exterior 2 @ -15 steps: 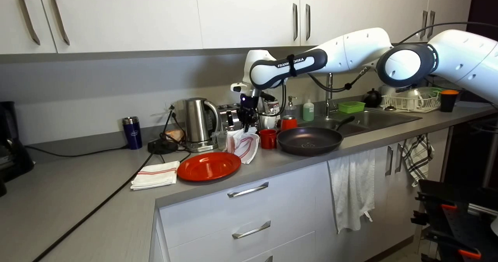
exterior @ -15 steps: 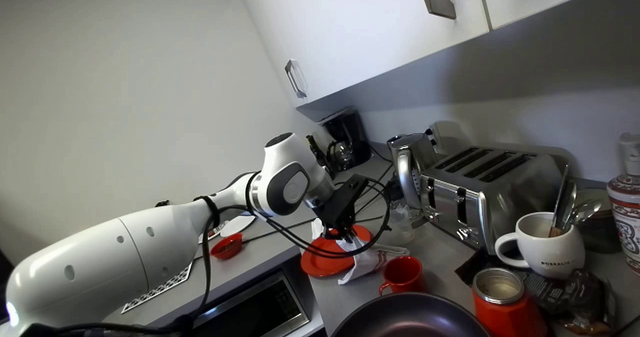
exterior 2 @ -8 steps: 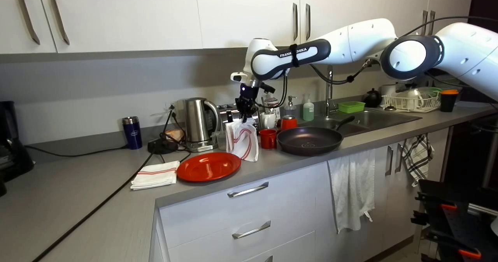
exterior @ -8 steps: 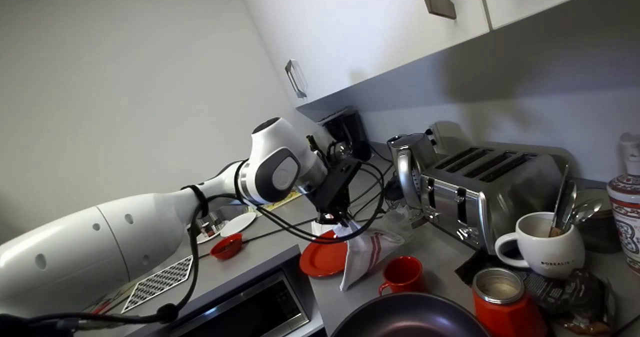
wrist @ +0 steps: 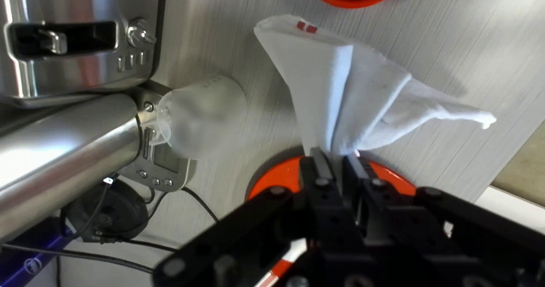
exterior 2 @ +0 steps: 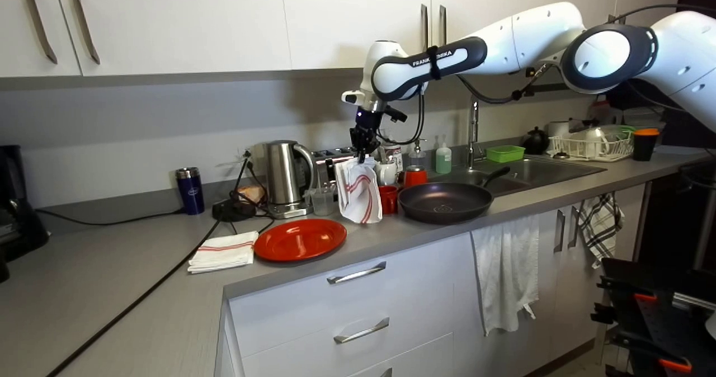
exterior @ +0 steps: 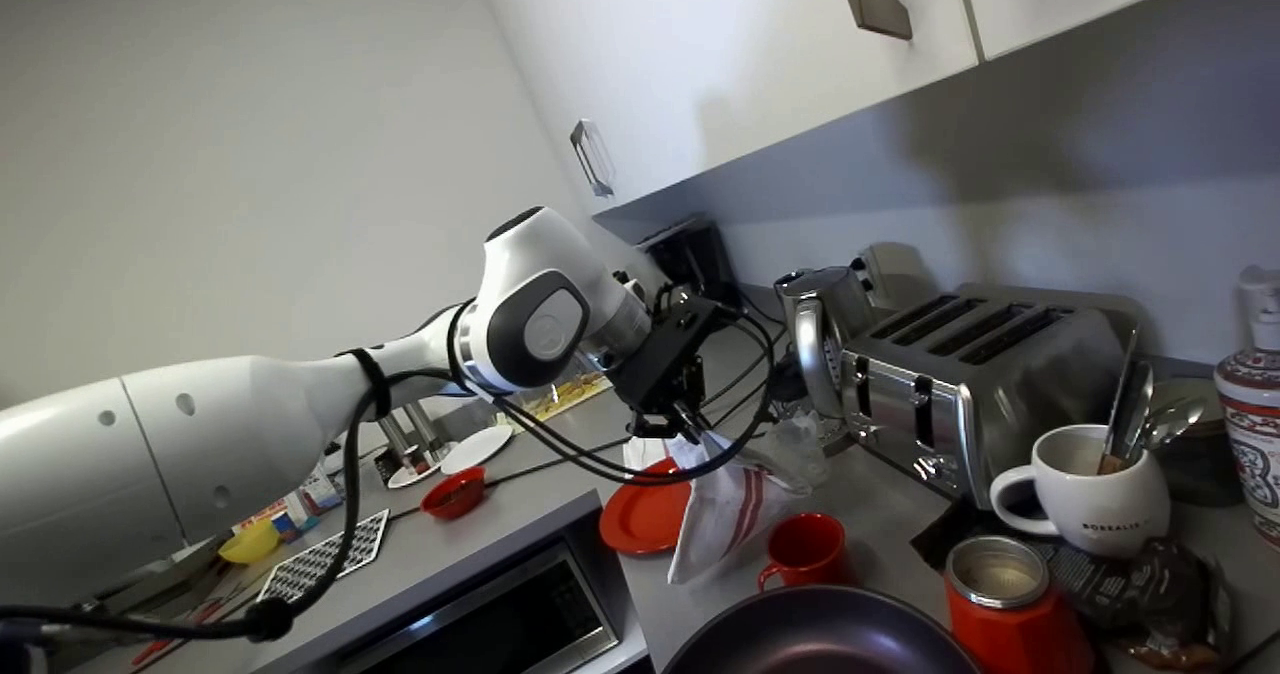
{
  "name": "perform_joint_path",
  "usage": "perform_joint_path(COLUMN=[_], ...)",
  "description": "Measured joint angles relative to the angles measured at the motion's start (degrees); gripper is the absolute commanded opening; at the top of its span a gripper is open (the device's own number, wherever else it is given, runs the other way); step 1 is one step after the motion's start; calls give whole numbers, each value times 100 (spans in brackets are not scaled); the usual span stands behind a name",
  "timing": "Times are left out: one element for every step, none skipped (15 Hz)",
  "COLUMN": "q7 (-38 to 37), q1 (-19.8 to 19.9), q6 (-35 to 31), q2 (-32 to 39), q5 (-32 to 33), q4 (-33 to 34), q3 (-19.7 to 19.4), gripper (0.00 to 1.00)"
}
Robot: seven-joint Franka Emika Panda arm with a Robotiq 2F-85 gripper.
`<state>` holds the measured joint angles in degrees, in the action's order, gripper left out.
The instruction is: Wipe the pan with a towel
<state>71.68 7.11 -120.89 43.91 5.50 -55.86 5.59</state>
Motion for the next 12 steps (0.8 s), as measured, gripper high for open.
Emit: perform_joint_path(q7=[-79, -143, -210, -271, -319, -362, -415, -470, -519, -551, -585, -624], q1=[44, 88, 132, 171, 207, 226, 229, 229, 227, 223, 219, 216], q6=[-39, -85, -153, -236, -335, -434, -540, -648, -745, -832, -913, -995], q2=[-109, -224, -343, -463, -592, -720, -853, -992, -1125, -1266, -1409, -1564], q5=[0, 0, 0, 0, 0, -1, -2, -2, -2, -2, -1, -1], q4=[-185, -382, -589, -797, -1022, -1237, -1453, -1669, -1867, -2064, -2252, -2442], q3=[-21, -41, -54, -65, -75, -100, -137, -165, -184, -198, -206, -211], gripper=[7, 7, 7, 7, 7, 7, 7, 7, 7, 7, 7, 7])
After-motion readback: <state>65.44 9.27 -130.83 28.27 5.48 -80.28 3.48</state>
